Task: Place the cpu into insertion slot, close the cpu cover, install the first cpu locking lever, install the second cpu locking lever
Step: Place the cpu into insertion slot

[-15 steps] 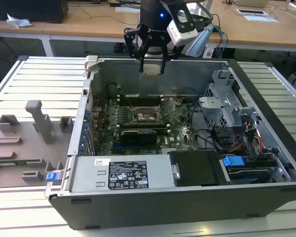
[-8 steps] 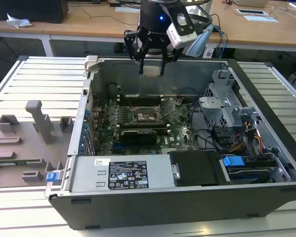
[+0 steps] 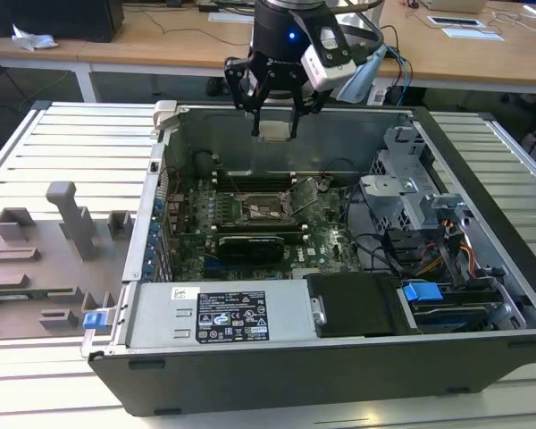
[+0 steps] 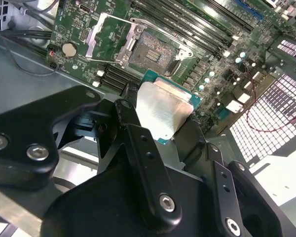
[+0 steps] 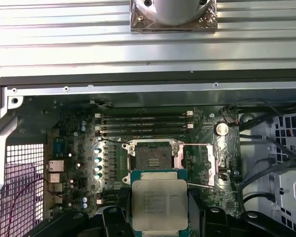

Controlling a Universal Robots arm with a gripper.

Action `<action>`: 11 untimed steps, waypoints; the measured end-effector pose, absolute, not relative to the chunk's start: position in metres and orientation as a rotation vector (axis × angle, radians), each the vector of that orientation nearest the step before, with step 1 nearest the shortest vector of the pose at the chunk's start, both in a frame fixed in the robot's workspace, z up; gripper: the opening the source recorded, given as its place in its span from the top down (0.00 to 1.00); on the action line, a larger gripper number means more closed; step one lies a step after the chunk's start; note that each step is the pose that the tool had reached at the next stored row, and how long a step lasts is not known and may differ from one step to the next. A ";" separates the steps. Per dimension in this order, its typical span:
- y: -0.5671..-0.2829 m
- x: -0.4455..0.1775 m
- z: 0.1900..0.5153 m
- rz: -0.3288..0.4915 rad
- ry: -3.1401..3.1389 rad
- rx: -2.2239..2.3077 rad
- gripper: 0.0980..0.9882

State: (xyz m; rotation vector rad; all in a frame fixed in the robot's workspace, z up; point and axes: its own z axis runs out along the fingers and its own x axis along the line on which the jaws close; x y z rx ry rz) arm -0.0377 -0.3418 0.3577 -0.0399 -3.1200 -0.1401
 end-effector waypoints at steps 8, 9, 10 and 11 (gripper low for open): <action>-0.342 -0.038 0.352 -0.140 -3.120 -0.040 0.50; -0.342 -0.038 0.351 -0.140 -3.120 -0.040 0.50; -0.342 -0.038 0.351 -0.140 -3.120 -0.040 0.50; -0.342 -0.038 0.351 -0.140 -3.120 -0.040 0.50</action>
